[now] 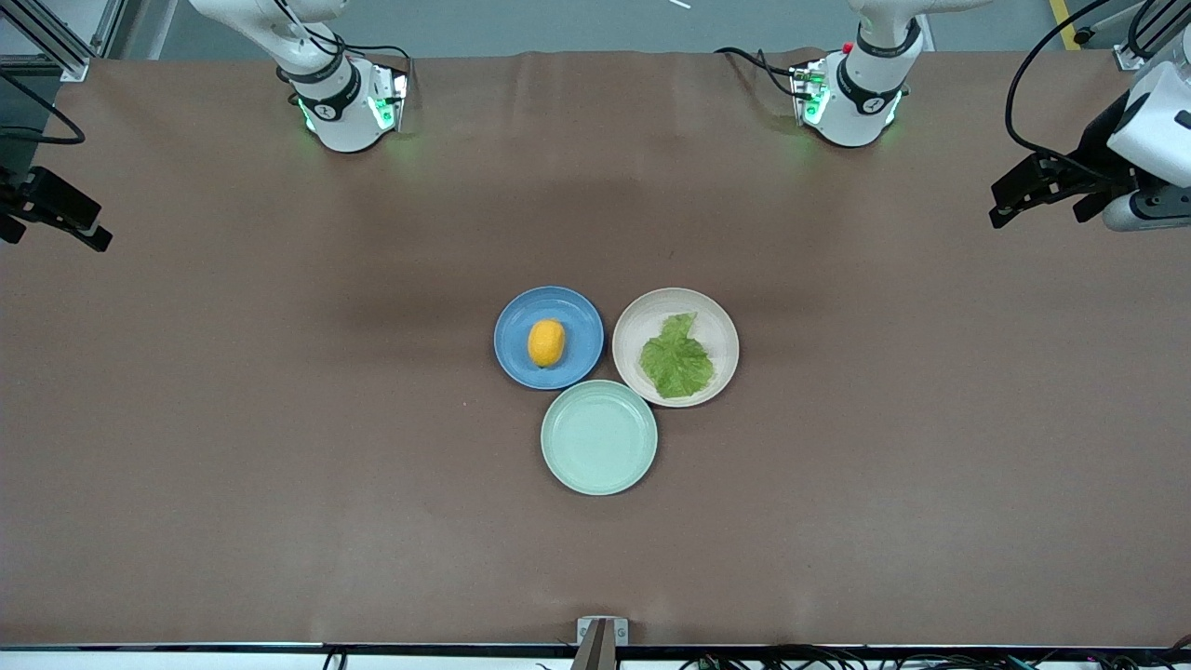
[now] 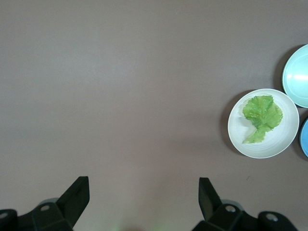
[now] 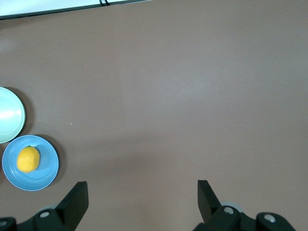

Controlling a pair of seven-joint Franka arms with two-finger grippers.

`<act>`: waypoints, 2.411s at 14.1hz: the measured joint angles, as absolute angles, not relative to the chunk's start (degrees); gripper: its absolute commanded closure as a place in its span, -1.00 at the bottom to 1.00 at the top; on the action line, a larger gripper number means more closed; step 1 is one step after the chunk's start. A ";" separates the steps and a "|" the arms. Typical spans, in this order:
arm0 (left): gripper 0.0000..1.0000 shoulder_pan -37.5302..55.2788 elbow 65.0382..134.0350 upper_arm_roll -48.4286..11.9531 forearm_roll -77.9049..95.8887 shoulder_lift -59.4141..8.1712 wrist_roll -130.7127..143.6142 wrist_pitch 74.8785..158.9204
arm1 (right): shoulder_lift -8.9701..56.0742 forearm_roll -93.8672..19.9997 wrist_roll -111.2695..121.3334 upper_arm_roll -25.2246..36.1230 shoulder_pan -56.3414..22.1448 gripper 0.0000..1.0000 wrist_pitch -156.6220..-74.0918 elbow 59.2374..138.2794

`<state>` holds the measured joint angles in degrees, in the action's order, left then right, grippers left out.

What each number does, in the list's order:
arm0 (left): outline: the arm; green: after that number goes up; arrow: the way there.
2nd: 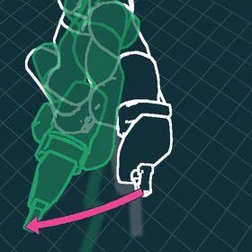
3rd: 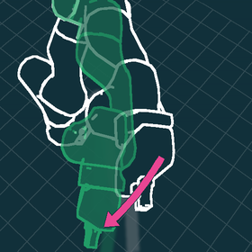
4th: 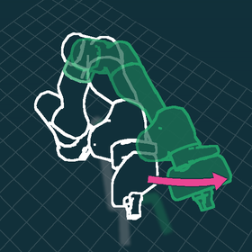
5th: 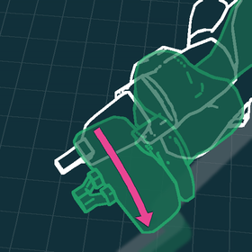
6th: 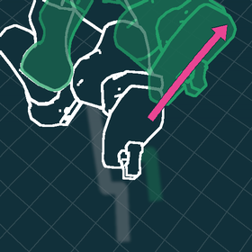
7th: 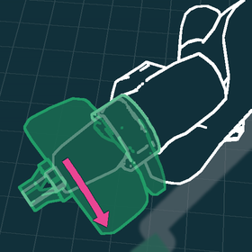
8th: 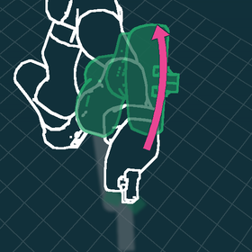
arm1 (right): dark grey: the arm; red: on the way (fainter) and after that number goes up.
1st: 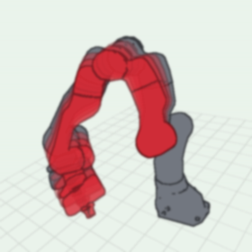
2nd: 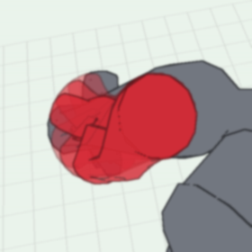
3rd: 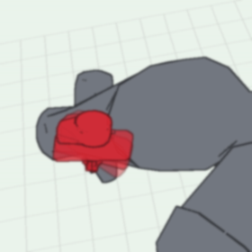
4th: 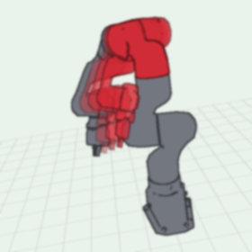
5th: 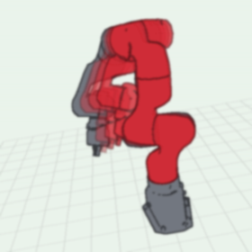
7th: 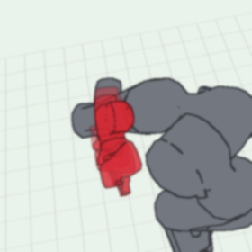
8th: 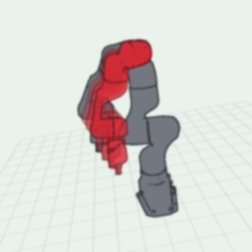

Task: Pick lemon and lettuce from plates
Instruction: 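Raise both grippers from the rest pose toward the plates, then reach the right gripper to the lemon while the left gripper reaches the lettuce, then lower and close the right gripper on the lemon while the left grasps lettuce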

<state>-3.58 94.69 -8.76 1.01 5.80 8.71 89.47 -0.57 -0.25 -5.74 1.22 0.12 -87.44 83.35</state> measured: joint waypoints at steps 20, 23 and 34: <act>-1.00 -0.02 98.83 -21.51 0.05 -12.68 54.53 105.22 | 6.91 -4.21 -11.94 -0.74 -14.84 -1.00 -91.33 87.71; -0.98 4.63 100.45 -21.72 -0.03 -16.98 69.64 111.97 | 12.84 -5.60 -23.71 -0.89 -22.16 -1.00 -101.37 91.31; -0.76 13.50 104.21 -21.72 -2.53 -29.83 107.26 128.09 | 31.26 -5.70 -42.74 -0.87 -35.21 -1.00 -137.90 103.20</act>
